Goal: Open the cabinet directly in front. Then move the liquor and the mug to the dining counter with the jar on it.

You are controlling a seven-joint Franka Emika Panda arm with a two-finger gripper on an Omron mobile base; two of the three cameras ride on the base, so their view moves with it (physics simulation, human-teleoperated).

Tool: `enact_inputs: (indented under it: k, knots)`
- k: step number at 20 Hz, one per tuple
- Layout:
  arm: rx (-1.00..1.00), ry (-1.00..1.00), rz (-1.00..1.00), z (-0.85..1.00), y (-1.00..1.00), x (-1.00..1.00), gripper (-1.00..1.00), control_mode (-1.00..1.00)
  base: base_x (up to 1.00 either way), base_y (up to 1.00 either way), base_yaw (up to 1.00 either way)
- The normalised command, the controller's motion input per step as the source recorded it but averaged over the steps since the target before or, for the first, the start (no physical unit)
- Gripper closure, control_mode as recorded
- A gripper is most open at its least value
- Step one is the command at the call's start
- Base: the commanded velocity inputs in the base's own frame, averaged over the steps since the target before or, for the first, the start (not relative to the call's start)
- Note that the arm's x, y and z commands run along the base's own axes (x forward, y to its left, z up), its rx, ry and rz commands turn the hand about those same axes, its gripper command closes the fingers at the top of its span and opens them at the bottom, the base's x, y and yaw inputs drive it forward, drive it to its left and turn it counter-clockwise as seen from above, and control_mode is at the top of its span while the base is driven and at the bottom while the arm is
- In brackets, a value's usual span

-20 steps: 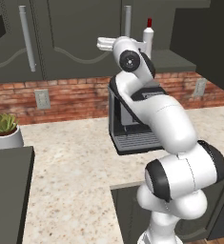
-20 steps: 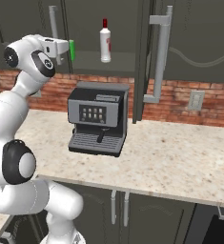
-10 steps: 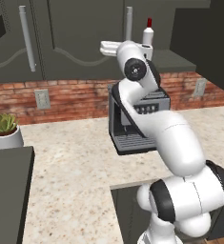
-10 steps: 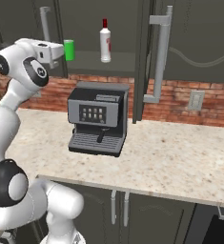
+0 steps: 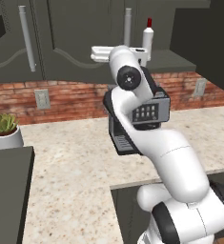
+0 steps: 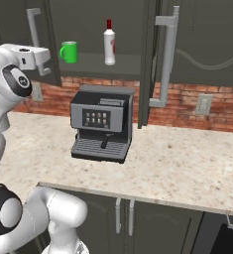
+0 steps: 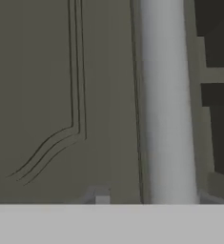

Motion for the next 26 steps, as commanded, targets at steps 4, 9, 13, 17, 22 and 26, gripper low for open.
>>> enact_inputs:
  k: [4, 9, 13, 17, 22, 26]
  knots:
    - [-0.05, 0.03, 0.0, 0.0, 1.0, -0.33, 1.0, -1.0, 0.0, 0.0, 0.0]
    - [-0.04, 0.02, 0.0, 0.0, 1.0, -0.39, 1.0, -1.0, 0.0, 0.0, 0.0]
    - [-0.04, 0.0, 0.0, -0.1, 1.0, -0.57, 1.0, -1.0, 0.0, 0.0, 0.0]
    - [-0.03, 0.0, 0.0, -0.11, 1.0, -0.64, 1.0, -1.0, 0.0, 0.0, 0.0]
    - [-0.02, 0.01, 0.0, -0.15, 1.0, -0.68, 1.0, -1.0, 0.0, 0.0, 0.0]
    - [-0.02, 0.02, -0.01, -0.13, 1.0, -0.55, -1.0, -1.0, 0.0, 0.0, 0.0]
